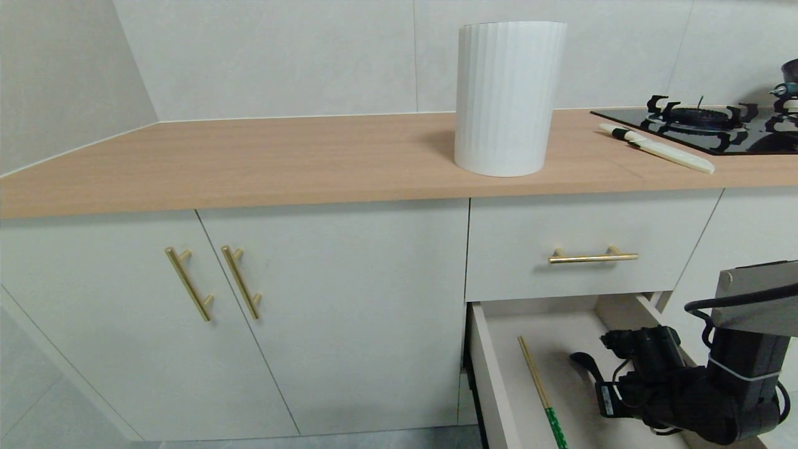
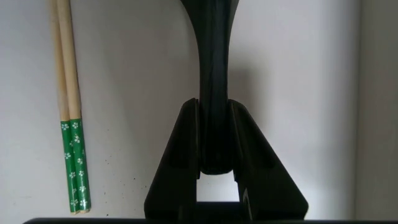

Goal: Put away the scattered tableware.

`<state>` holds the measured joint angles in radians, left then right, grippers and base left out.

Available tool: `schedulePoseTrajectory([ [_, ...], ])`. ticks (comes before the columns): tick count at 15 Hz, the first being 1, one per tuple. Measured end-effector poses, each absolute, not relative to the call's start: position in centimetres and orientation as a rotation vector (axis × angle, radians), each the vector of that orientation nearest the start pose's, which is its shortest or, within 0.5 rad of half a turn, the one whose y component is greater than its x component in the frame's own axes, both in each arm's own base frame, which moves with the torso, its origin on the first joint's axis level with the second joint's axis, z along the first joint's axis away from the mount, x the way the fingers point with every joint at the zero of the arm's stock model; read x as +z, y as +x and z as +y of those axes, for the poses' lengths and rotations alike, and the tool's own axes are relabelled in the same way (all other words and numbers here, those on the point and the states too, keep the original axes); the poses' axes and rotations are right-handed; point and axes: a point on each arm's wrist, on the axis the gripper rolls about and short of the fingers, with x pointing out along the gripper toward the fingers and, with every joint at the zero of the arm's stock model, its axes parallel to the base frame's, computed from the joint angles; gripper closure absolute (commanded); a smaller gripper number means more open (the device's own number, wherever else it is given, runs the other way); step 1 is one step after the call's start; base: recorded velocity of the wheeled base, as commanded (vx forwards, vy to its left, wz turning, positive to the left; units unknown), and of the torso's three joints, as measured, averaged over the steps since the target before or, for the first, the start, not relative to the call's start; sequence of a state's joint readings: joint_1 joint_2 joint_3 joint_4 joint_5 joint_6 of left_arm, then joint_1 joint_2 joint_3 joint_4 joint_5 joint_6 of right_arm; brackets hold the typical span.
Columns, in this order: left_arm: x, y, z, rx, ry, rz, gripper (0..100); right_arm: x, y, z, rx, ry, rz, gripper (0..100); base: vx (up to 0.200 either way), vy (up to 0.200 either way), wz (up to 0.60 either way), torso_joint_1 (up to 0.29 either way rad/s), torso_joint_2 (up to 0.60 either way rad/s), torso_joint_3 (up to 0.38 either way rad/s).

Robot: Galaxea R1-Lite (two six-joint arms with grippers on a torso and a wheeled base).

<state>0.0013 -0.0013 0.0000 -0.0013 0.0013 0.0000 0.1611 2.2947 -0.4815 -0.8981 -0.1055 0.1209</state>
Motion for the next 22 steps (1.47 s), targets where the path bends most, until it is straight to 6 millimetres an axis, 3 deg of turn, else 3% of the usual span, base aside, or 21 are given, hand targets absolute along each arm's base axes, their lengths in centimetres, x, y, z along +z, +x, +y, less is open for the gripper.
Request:
schedulePoseTrajectory([
  [1,7.6,-2.3,0.0,0.003,0.0,-0.003,0,-4.5,28.9,4.5,-0.003,-0.009,0.909,100,0.0,0.0,0.0,0.0,0.0,0.0],
  [2,7.6,-2.3,0.0,0.003,0.0,-0.003,0,-4.5,28.9,4.5,-0.003,-0.01,0.911,0,0.0,0.0,0.0,0.0,0.0,0.0],
  [9,7.6,-2.3,0.0,0.003,0.0,-0.003,0,-4.3,28.8,4.4,-0.005,-0.006,0.898,0,0.0,0.0,0.0,0.0,0.0,0.0],
  [12,7.6,-2.3,0.0,0.003,0.0,-0.003,0,-3.1,28.5,4.4,0.001,0.0,0.842,0,0.0,0.0,0.0,0.0,0.0,0.0],
  [18,7.6,-2.3,0.0,0.003,0.0,-0.003,0,4.2,25.6,4.8,0.072,0.014,0.733,0,0.0,0.0,0.0,0.0,0.0,0.0],
  [20,7.6,-2.3,0.0,0.003,0.0,-0.003,0,7.1,23.4,5.4,0.14,0.009,0.75,0,0.0,0.0,0.0,0.0,0.0,0.0],
  [22,7.6,-2.3,0.0,0.003,0.001,-0.003,0,9.2,20.4,5.8,0.202,-0.023,0.879,0,0.0,0.0,0.0,0.0,0.0,0.0],
])
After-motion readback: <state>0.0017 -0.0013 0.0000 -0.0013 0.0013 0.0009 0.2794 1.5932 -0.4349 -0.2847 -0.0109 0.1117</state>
